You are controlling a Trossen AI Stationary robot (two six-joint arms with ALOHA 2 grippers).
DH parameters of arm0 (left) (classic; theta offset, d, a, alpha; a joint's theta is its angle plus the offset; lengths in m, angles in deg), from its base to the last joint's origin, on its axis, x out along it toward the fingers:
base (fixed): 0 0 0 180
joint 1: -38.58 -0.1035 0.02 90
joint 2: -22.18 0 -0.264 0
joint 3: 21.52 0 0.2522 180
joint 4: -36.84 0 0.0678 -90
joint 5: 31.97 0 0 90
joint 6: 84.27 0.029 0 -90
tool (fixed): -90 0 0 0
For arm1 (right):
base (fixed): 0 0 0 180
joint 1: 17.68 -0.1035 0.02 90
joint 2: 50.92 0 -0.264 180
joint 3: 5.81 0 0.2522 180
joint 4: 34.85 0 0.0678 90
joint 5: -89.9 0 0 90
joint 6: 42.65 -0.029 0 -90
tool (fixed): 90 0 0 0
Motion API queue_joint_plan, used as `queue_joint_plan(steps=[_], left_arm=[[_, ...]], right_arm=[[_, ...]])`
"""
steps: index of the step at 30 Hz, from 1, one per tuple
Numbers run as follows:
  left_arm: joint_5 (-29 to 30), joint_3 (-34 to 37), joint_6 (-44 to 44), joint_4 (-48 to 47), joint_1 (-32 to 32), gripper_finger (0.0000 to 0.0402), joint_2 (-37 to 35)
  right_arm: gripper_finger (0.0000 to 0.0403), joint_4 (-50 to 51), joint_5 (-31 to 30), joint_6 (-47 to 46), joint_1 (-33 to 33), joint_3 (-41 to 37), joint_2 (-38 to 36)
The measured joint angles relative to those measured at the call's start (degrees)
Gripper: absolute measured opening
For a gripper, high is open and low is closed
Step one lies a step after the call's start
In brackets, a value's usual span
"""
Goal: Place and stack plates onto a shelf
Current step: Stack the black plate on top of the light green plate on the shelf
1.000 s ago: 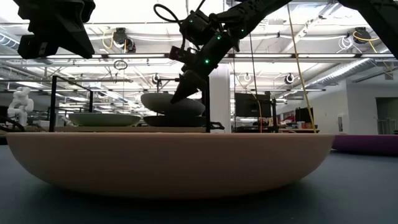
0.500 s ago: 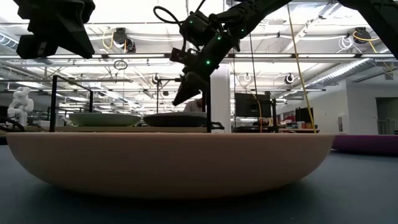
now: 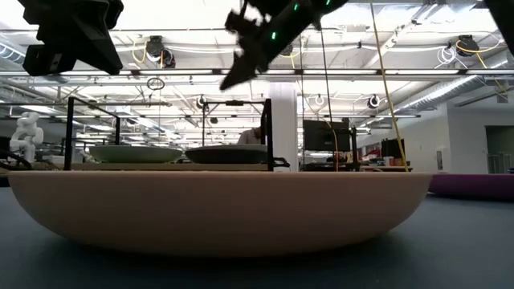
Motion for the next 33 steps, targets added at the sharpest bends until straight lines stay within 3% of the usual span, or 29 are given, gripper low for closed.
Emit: queue_joint_plan(steps=[7,13,21,27,33], left_arm=[[-4.07,0.0,2.18,0.64,0.07,0.0037,0.0],[-15.63,0.0,3.59,4.47,1.97,0.0046,0.02],[-19.39,0.02,2.68,4.98,8.48,0.0129,0.02],[-20.95,-0.01,5.16,12.79,15.27,0.0202,1.89],[-27.44,-0.02,5.96,15.76,21.23,0.022,9.63]], right_arm=[[0.0075,8.24,0.11,-13.58,-3.11,0.0,-8.78],[0.0075,18.25,0.17,-21.91,-6.5,0.0,-15.28],[0.0075,29.58,0.15,-31.38,-11.26,-0.02,-21.11],[0.0075,34.46,0.15,-33.74,-14.7,-0.07,-22.94],[0.0075,39.39,0.15,-38.25,-18.62,-0.08,-24.47]])
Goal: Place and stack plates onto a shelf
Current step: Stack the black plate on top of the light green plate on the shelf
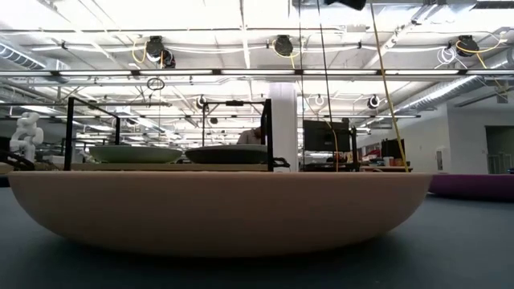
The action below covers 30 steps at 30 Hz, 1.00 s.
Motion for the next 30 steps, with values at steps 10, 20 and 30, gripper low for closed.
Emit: queue_joint_plan(steps=[10,20,30], left_arm=[[-3.61,-1.36,-1.91,0.75,4.12,0.022,5.54],[-5.92,-9.08,9.1,-22.12,4.07,0.022,5.54],[-14.93,-9.11,6.97,-22.08,7.28,0.0221,5.89]], right_arm=[[0.0075,1.82,-0.02,-7.87,-8.69,0.0,-3.98],[0.0075,2.1,-0.17,-6.22,-12.08,-0.89,-6.14],[0.0075,-3.14,1.49,-10.54,-14.25,-8.83,-9.63]])
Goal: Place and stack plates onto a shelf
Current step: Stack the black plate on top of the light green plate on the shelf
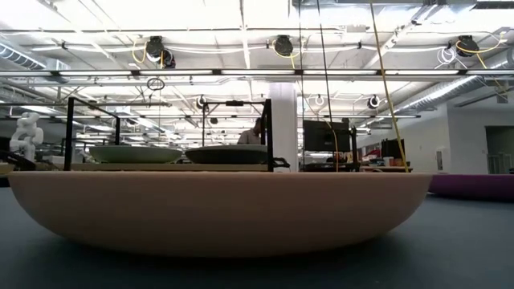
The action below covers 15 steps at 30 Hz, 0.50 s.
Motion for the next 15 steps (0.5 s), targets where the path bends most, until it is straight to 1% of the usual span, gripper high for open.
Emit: queue_joint_plan(steps=[3,5,7,11,13,15], left_arm=[[-0.26,-0.01,-0.67,-1.3,1.91,0.0223,0.0],[-0.31,0.0,-1.49,-2.16,2.8,0.0233,0.0],[-0.33,-0.02,-2.69,-1.76,3.68,0.0251,0.0],[1.13,-0.02,-4.29,0.17,5.07,0.0302,0.0],[2.18,-0.04,-3.66,0.99,5.69,0.0322,0.52],[2.11,-0.04,-1.57,0.76,6.45,0.0331,1.66]], right_arm=[[0.0075,-3.87,0.01,-1.31,-0.18,-3.12,-1.22],[0.0075,-6.43,0.0,-2.31,-0.25,-4.81,-2.04],[0.0075,-9.22,0.85,-2.97,-0.28,-6.25,-2.76],[0.0075,-12.39,1.39,-3.06,-0.33,-7.81,-3.73],[0.0075,-12.37,1.37,-2.86,-0.29,-7.81,-3.86],[0.0075,-12.32,1.34,-2.84,-0.29,-7.81,-3.86]])
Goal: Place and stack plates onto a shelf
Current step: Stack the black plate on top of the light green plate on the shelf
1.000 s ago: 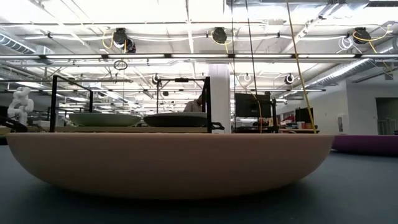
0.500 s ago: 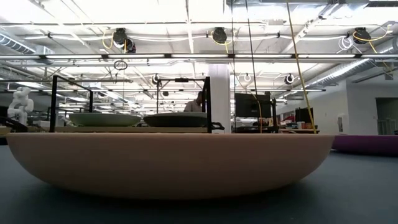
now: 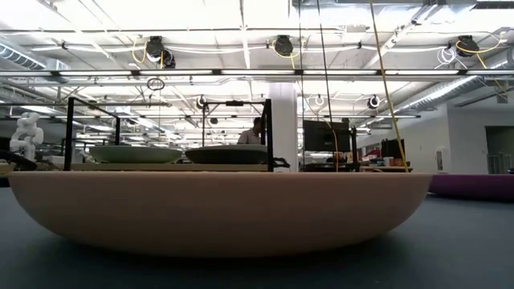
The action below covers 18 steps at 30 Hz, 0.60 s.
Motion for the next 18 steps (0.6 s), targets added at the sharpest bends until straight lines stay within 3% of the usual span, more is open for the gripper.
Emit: queue_joint_plan(steps=[14,18], left_arm=[[-0.01,0.0,1.44,-1.25,1.47,0.0319,4.03],[0.59,0.0,-2.29,-4.38,0.7,0.0319,3.61]], right_arm=[[0.0075,0.0,0.06,-0.67,0.0,-0.02,0.04],[0.0075,0.03,0.05,-0.33,0.0,-0.02,0.04]])
